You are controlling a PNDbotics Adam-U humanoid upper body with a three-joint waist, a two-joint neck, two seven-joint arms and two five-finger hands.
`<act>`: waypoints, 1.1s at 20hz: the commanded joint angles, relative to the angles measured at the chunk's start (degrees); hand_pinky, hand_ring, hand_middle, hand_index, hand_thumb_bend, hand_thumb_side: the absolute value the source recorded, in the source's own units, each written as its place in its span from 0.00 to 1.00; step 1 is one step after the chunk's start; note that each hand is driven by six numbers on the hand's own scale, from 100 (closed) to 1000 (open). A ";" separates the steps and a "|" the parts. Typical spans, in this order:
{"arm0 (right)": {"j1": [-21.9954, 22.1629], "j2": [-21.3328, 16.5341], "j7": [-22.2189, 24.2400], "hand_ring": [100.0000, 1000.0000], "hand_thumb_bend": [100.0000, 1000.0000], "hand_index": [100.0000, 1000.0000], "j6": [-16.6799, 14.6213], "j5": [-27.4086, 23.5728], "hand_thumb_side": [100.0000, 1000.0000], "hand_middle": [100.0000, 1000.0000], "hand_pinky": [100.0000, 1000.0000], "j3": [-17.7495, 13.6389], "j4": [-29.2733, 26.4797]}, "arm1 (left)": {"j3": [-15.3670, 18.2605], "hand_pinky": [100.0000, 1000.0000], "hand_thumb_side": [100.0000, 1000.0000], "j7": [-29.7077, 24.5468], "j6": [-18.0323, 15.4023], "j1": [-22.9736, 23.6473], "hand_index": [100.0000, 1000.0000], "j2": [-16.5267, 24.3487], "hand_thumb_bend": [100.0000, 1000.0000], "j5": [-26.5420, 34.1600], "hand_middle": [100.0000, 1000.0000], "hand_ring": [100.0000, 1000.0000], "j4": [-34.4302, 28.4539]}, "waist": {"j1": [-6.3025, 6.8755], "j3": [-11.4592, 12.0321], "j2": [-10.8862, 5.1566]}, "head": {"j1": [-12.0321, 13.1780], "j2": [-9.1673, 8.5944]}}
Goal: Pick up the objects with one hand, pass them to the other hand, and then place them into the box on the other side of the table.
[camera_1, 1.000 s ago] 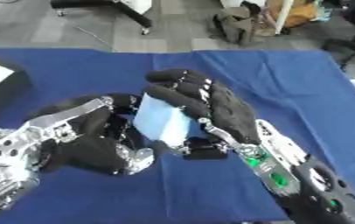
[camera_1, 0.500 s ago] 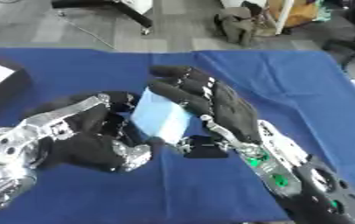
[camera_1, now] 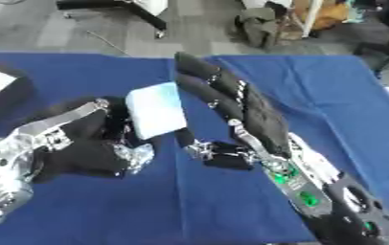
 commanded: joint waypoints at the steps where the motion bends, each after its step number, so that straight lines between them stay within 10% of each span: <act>1: -0.35 -0.08 -0.66 0.87 0.00 0.99 0.50 -0.53 0.00 1.00 0.78 -0.80 -0.58 | 1.33 0.47 0.00 2.04 1.35 -0.25 0.31 1.32 0.00 -0.79 0.31 0.46 -0.52 | 0.11 -0.10 -0.48 | 0.14 -0.44; 22: 0.60 0.29 0.51 0.86 0.00 0.98 0.95 -0.66 0.00 1.00 0.77 -0.70 -0.58 | 5.28 0.47 0.00 8.15 -1.47 3.85 0.31 1.77 0.00 3.61 0.30 0.39 -0.52 | 0.03 0.03 -0.90 | 0.67 -0.55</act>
